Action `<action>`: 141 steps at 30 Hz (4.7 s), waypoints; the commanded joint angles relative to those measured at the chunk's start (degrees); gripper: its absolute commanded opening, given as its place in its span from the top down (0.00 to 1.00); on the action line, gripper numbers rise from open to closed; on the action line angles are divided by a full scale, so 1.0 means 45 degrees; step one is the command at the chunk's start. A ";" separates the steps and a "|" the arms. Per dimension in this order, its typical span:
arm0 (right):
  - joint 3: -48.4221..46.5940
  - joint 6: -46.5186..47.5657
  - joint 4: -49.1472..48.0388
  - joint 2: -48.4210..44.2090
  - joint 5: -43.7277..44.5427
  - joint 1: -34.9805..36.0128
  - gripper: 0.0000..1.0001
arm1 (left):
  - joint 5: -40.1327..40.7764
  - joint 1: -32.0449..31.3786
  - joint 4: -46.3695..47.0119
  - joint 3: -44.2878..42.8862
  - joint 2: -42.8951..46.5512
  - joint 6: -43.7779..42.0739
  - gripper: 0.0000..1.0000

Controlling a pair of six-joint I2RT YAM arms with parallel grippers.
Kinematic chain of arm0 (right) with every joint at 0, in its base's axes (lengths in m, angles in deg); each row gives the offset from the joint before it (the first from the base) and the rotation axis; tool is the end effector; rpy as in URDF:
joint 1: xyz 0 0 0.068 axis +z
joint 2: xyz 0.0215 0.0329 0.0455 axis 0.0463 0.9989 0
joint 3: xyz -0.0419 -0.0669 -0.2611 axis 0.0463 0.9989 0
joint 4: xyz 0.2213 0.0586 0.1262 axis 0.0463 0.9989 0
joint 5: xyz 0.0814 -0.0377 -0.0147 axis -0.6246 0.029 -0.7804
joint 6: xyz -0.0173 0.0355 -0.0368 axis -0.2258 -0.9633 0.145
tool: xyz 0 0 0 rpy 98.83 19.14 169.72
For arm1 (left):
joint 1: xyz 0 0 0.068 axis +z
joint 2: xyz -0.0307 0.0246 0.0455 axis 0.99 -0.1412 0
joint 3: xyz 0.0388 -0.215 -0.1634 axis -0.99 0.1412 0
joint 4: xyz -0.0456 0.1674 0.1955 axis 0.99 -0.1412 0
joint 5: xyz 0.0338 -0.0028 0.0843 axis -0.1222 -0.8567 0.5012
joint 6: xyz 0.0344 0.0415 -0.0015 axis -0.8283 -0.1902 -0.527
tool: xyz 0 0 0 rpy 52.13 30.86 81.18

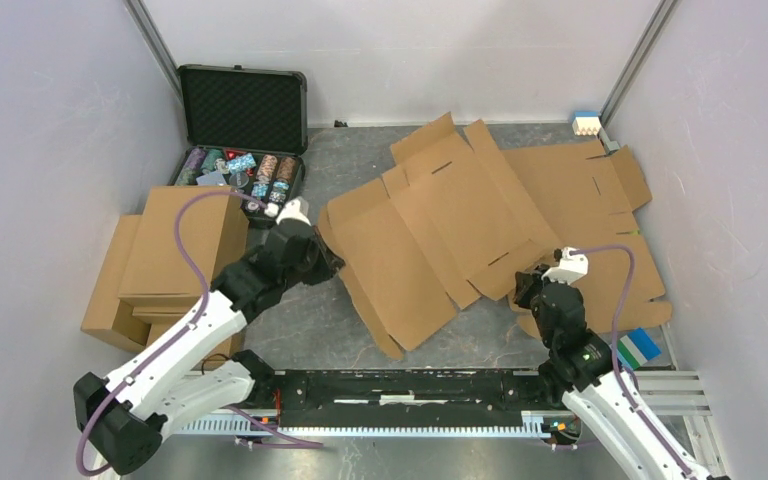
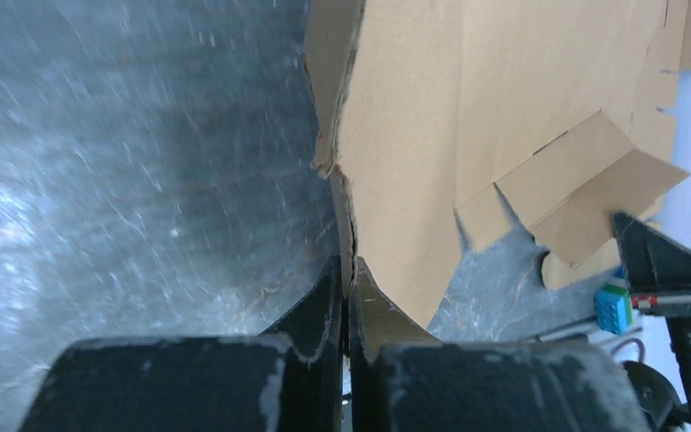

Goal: Fold the paper box

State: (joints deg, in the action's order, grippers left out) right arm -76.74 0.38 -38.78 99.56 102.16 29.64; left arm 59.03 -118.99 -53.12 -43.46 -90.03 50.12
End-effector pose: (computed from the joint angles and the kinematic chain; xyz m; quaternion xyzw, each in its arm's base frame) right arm 0.1112 0.0394 0.1856 0.1603 0.8054 0.1071 0.5605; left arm 0.1558 -0.1127 0.2698 -0.1342 0.8943 -0.2578 0.3403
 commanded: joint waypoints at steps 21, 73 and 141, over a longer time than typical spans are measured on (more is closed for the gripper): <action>-0.1057 0.3024 -0.1352 0.0237 -0.3134 0.0058 0.02 | 0.1988 0.0042 -0.1235 -0.4166 0.1876 -1.0785 0.98; -0.0038 0.6782 -0.8306 0.9184 -0.4187 0.1823 0.02 | 0.1263 0.0029 0.0692 -0.1562 0.3846 -0.8544 0.98; 0.0027 0.7495 -0.8654 0.9946 -0.3636 0.3710 0.20 | -0.0460 0.0053 -0.5362 -0.9281 -0.0092 -0.3890 0.98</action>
State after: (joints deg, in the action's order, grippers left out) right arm -77.35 33.49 -73.97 143.84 89.70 46.16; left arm 57.87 -118.97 -78.47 -82.98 -91.02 29.46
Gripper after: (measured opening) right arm 0.796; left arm 0.043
